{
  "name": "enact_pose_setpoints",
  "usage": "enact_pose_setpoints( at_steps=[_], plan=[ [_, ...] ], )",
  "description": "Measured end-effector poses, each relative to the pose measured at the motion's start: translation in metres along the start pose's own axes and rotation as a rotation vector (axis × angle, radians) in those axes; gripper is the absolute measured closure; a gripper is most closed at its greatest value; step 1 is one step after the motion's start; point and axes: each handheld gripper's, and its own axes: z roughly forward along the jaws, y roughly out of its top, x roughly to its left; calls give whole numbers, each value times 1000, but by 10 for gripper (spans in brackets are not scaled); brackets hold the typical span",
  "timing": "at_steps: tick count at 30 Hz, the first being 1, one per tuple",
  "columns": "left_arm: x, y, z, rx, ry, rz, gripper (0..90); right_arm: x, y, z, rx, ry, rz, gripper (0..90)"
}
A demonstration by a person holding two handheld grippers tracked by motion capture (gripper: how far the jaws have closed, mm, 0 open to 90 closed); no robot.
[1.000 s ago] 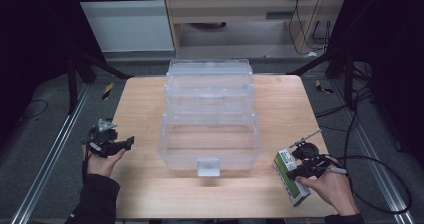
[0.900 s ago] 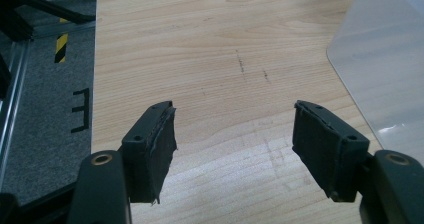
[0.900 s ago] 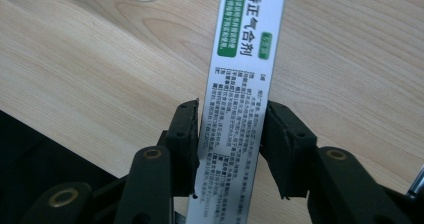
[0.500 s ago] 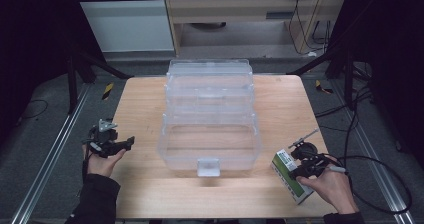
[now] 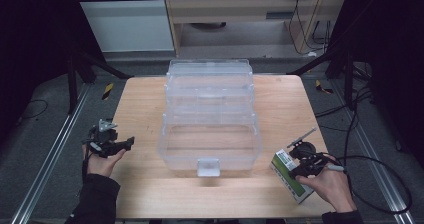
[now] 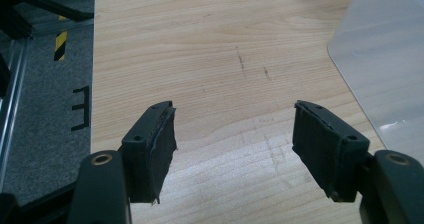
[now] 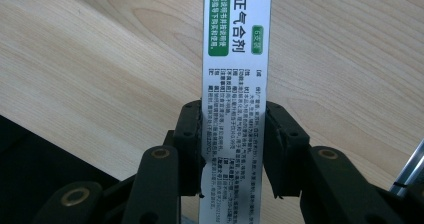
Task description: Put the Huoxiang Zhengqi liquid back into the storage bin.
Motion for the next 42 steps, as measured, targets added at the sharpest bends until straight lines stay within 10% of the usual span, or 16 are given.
enact_pose_setpoints(
  at_steps=[42],
  plan=[
    [-1,-2,4,18,-3,13,314,-15,25,-65,-322,-74,-30,642]
  ],
)
